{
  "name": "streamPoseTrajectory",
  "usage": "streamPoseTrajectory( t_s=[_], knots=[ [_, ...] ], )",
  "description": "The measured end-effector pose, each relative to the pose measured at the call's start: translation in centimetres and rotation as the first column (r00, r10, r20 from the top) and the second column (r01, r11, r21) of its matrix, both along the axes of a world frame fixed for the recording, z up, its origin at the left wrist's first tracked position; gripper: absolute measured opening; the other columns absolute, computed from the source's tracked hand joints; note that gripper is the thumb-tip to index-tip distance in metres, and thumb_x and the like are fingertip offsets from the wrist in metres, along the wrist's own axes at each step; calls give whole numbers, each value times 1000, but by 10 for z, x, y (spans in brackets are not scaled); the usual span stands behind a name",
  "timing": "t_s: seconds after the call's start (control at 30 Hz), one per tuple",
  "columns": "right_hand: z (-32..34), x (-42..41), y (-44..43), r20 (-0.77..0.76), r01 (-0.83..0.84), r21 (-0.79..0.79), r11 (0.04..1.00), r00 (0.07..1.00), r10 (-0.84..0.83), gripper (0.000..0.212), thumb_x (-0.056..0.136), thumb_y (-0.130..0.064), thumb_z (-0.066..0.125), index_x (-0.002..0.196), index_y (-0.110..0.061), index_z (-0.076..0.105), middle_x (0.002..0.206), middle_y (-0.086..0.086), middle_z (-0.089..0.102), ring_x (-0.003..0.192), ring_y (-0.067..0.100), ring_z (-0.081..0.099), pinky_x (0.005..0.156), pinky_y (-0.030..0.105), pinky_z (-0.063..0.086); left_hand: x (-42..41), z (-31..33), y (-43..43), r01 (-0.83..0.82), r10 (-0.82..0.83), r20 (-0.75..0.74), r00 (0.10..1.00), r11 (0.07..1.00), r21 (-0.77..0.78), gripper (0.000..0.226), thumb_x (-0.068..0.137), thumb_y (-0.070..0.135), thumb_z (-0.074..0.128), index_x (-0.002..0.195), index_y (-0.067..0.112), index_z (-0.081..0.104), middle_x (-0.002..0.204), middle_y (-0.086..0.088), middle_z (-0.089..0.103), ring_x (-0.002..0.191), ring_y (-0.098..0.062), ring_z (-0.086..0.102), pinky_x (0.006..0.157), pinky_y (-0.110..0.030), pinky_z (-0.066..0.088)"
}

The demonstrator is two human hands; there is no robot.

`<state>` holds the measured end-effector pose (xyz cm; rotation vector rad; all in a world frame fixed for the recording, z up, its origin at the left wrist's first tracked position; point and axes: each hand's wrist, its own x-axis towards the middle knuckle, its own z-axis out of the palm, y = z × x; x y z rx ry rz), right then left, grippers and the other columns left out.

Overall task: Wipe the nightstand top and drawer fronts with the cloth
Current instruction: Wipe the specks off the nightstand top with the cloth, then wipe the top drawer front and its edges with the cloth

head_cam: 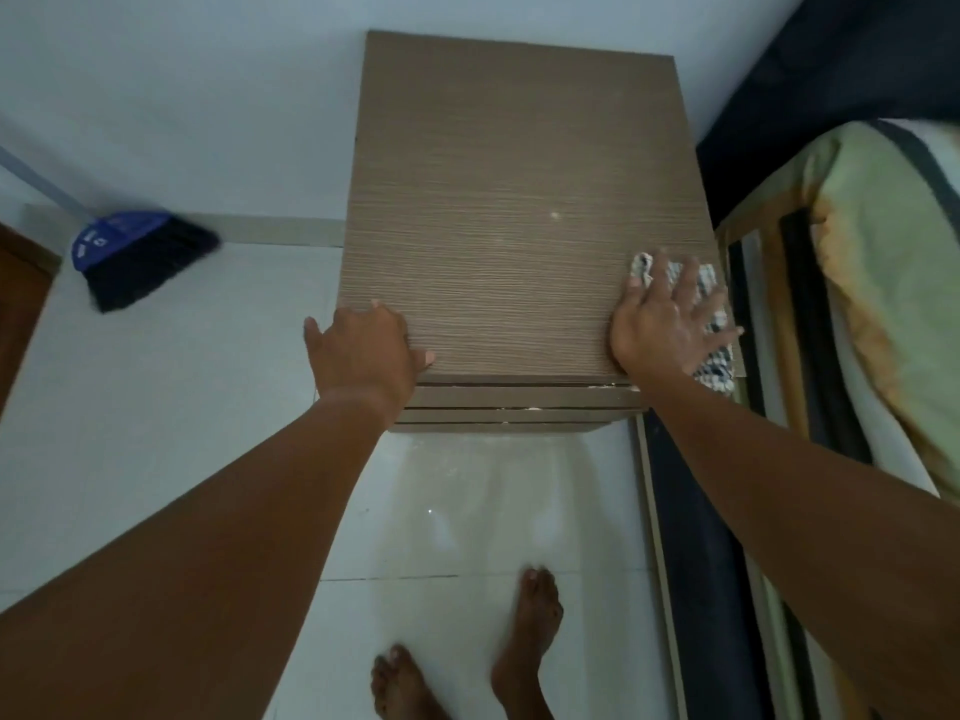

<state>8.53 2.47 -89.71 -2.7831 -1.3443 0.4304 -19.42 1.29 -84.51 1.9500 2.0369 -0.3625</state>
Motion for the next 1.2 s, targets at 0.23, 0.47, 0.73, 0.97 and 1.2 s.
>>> streamPoseTrajectory(
  t_s=[0.23, 0.47, 0.73, 0.97, 1.2],
  knots=[
    [-6, -6, 12, -71, 114, 182, 977, 992, -103, 53, 108, -51, 18, 160, -40, 18, 171, -4, 8, 156, 33, 1, 122, 63, -2, -7, 4, 37, -11, 13, -30, 999, 998, 64, 52, 90, 64, 55, 117, 22, 67, 125, -5, 67, 122, -32, 58, 115, -60, 24],
    [-1, -107, 20, -119, -115, 416, 902, 977, 179, 48, 108, -46, 28, 154, -37, 37, 167, -5, 27, 156, 25, 14, 124, 54, -4, -21, 11, 25, 99, -102, -7, 995, 948, 303, 47, 100, 54, 41, 120, 16, 61, 138, -11, 56, 132, -38, 43, 112, -64, 25],
    [52, -179, 36, 172, -685, 517, 513, 670, 722, 52, 105, -36, 29, 156, -32, 37, 161, -10, 37, 152, 18, 27, 122, 39, 14, -32, 35, 17, 258, -268, -46, 962, 846, 466, 62, 90, 5, 57, 149, 2, 36, 156, -21, 37, 147, -42, 24, 113, -64, 23],
    [84, -64, 39, 464, -775, 491, 397, 619, 634, 62, 105, -15, 8, 153, -34, 43, 159, -7, 42, 148, 19, 39, 118, 38, 27, 48, 54, 26, 362, -409, -17, 912, 787, 499, 67, 96, 25, 51, 156, 6, 25, 165, -16, 18, 152, -36, 15, 121, -60, 10],
    [97, -1, -1, 657, -748, 507, 429, 657, 369, 53, 104, -15, 49, 151, -39, 44, 149, -9, 54, 135, 18, 53, 109, 38, 34, 104, 26, -24, 329, -465, 144, 874, 783, 528, 67, 98, 26, 39, 160, 10, 18, 167, -9, 14, 154, -30, 13, 119, -65, 8]
  ],
)
